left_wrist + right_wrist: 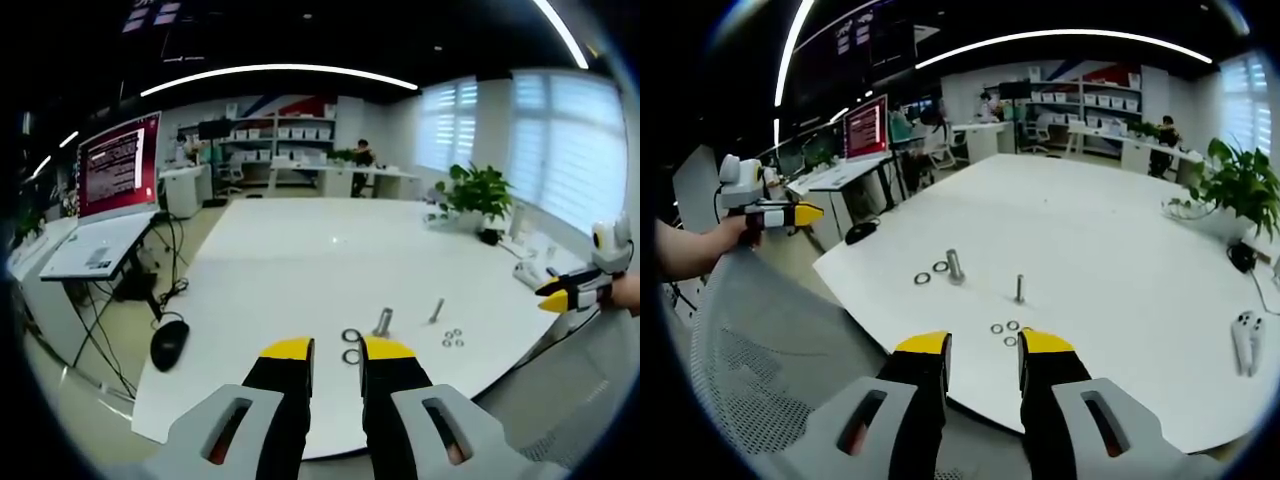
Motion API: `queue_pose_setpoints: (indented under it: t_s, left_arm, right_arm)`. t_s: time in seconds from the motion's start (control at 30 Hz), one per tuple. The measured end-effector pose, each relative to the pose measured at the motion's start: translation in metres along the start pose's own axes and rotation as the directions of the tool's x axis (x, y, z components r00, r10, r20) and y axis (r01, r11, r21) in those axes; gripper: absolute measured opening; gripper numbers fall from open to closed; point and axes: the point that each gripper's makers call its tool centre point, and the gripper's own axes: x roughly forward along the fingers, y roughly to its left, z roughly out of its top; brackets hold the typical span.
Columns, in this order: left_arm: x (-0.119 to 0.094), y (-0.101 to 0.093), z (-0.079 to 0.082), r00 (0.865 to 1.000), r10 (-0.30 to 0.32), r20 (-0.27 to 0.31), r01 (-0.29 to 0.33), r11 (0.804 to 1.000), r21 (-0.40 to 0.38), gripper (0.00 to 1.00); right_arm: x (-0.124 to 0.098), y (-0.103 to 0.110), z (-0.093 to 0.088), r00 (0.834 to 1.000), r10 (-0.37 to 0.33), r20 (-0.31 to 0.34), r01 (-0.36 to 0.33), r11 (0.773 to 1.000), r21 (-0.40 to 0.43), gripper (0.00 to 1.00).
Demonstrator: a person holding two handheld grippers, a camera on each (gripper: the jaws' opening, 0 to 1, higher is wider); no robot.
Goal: Place the washer onto the threaded stud by aligning its center hole with the stud, sliding it down to the base, and recovering from edge contact or off-axis alignment until the washer reaches the visible bottom stop.
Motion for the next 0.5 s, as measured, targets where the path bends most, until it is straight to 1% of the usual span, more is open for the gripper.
queue_pose_setpoints:
  t_s: [0.5]
  left_arm:
    - [0.0013, 0.0006, -0.0022, 1.000, 0.001, -0.013, -0.001, 1.000, 0.002, 0.15]
  right_arm:
    - [0.0004, 0.0006, 0.0003, 1.000, 0.005, 0.002, -0.005, 1.000, 0.004, 0.29]
